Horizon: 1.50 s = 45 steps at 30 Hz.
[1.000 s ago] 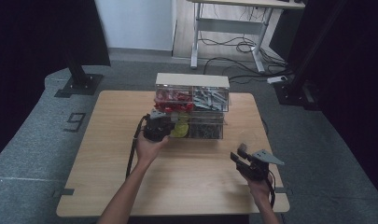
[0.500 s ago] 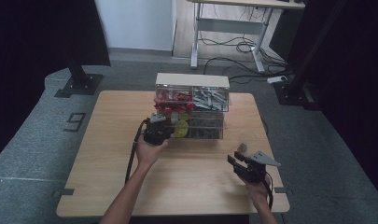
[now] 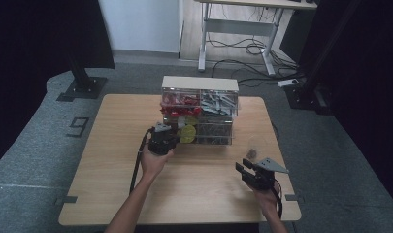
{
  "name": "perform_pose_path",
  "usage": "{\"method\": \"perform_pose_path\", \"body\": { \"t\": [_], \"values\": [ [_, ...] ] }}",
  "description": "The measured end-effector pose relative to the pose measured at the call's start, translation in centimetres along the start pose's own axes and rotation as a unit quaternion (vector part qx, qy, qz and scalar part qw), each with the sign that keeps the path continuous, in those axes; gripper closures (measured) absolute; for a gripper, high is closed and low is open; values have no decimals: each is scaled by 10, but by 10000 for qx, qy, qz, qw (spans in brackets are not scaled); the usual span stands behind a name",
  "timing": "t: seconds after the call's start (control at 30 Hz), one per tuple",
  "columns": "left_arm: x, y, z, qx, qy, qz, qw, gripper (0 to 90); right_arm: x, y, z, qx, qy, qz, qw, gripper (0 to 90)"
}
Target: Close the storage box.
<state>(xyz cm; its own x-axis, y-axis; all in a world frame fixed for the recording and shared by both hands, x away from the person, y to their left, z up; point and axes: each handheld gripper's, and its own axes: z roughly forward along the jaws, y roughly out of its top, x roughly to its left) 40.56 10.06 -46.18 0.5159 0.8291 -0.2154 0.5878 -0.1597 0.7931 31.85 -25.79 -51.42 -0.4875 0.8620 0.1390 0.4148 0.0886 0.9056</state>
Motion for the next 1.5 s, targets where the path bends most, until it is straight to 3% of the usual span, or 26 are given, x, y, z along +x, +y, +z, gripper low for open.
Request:
{"method": "perform_pose_path", "body": {
  "t": [0.83, 1.03, 1.5],
  "values": [
    [4, -22, 15, 214, -59, -123, 9997, 900, -2, -4, 3, 84, -46, -31, 10000, 587],
    [7, -27, 20, 265, -151, -256, 9992, 900, -2, -5, 4, 107, -45, -33, 9999, 586],
    [6, -32, 21, 267, -79, -168, 9995, 900, -2, -7, 5, 132, -45, -3, 9999, 585]
  ]
}}
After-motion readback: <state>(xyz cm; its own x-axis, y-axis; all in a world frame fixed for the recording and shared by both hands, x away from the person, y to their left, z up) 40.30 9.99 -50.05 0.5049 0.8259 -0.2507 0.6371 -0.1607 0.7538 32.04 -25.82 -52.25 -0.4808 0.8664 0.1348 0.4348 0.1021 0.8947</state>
